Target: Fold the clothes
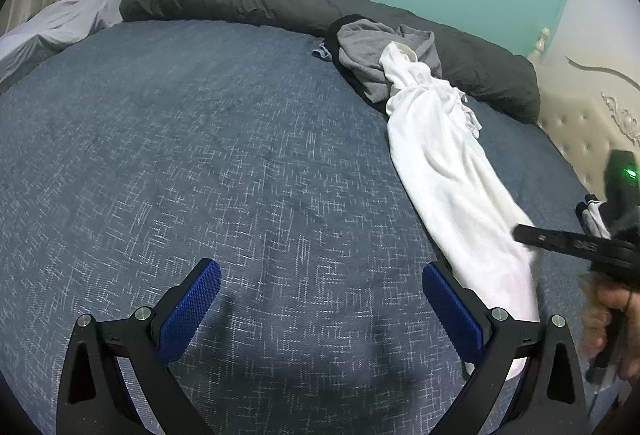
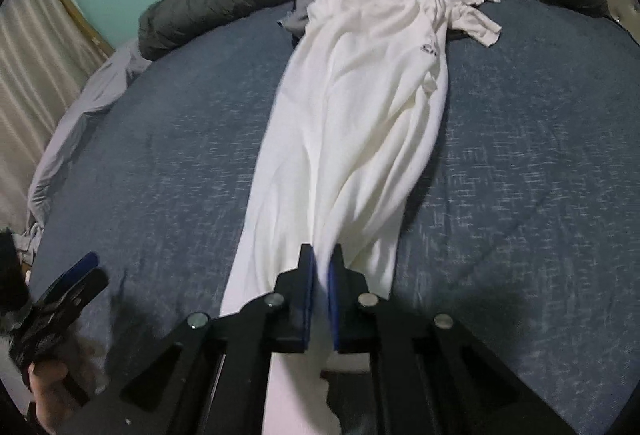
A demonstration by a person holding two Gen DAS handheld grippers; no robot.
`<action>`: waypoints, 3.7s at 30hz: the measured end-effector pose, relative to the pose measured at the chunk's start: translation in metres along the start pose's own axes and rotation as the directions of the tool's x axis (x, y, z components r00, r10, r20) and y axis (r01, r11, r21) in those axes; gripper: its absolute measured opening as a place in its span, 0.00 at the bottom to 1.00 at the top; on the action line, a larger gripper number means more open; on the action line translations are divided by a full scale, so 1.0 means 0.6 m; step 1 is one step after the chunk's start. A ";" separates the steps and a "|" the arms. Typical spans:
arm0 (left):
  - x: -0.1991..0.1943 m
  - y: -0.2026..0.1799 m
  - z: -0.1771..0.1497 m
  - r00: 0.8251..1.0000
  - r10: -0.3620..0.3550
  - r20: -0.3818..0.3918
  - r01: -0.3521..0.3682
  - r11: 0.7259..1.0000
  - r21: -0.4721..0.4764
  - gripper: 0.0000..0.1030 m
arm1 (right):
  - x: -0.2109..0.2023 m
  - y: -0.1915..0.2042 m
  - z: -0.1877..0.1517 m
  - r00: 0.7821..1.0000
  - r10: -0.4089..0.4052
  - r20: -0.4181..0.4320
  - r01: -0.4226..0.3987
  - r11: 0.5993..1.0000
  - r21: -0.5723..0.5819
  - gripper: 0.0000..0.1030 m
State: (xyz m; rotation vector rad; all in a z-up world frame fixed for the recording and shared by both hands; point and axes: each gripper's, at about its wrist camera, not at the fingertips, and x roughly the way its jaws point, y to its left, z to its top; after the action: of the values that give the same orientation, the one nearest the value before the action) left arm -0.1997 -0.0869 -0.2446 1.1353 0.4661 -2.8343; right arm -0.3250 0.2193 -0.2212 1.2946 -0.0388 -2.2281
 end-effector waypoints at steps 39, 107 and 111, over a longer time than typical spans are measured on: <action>0.009 -0.012 -0.002 0.999 -0.029 -0.020 0.030 0.999 0.013 1.00 | 0.056 -0.102 0.114 0.987 -0.156 -0.023 0.158 0.985 0.071 0.51; 0.014 -0.015 -0.003 0.998 -0.046 -0.032 0.046 0.999 0.022 1.00 | -0.071 -0.056 0.020 0.999 -0.046 0.026 0.047 0.998 -0.029 0.38; 0.016 -0.015 -0.004 0.998 -0.044 -0.035 0.045 0.999 0.026 1.00 | -0.027 -0.071 0.049 0.996 -0.090 0.027 0.090 0.996 0.001 0.45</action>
State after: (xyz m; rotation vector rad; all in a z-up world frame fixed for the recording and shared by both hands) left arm -0.2066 -0.0769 -0.2503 1.1949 0.4630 -2.8714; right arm -0.3616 0.2557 -0.2050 1.2901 0.0106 -2.3215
